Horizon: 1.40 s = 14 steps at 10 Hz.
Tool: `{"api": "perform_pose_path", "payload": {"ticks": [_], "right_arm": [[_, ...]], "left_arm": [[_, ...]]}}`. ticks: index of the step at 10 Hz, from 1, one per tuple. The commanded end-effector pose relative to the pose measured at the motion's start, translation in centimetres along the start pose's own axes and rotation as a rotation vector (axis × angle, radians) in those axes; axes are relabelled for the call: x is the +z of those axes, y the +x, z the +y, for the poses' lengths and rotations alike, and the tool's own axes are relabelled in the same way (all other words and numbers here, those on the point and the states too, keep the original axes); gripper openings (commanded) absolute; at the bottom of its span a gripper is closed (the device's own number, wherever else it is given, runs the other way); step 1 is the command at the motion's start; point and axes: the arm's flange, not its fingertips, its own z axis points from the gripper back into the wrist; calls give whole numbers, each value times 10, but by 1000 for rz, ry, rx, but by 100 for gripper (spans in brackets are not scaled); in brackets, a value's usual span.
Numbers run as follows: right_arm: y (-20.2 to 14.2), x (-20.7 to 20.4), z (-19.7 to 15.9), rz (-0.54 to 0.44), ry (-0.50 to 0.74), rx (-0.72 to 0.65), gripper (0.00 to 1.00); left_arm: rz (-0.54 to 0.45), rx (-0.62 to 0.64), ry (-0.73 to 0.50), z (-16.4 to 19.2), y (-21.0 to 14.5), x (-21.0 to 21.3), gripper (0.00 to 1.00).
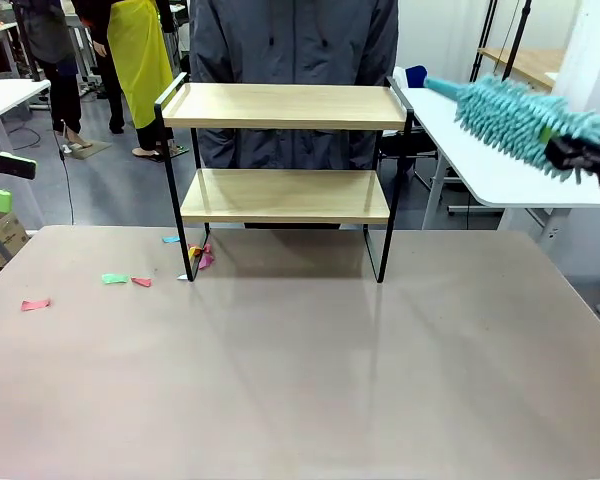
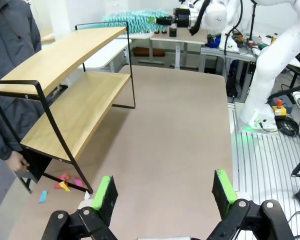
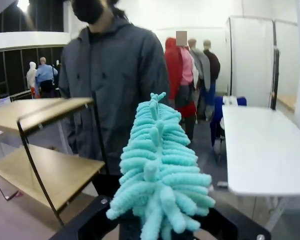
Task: Clean the shelf.
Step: Hand the Duster back to the human.
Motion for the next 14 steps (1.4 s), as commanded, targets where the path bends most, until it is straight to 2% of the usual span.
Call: {"api": "perform_pose_path", "payload": {"ticks": [1, 2, 3, 4, 14], "right_arm": [[-56, 62, 30, 2, -53, 8, 18], [-58, 62, 30, 4, -53, 1, 18], [-48, 56, 35, -10, -2, -12, 18], [-26, -3, -4, 41, -13, -40, 18], [-26, -3, -4, 41, -13, -40, 18]], "left_arm": [[-27, -22, -3, 2, 2, 0, 100], [-27, -22, -3, 2, 2, 0, 100], [-27, -22, -3, 2, 2, 0, 100], [-27, -22, -3, 2, 2, 0, 100], [-27, -22, -3, 2, 2, 0, 100]]}}
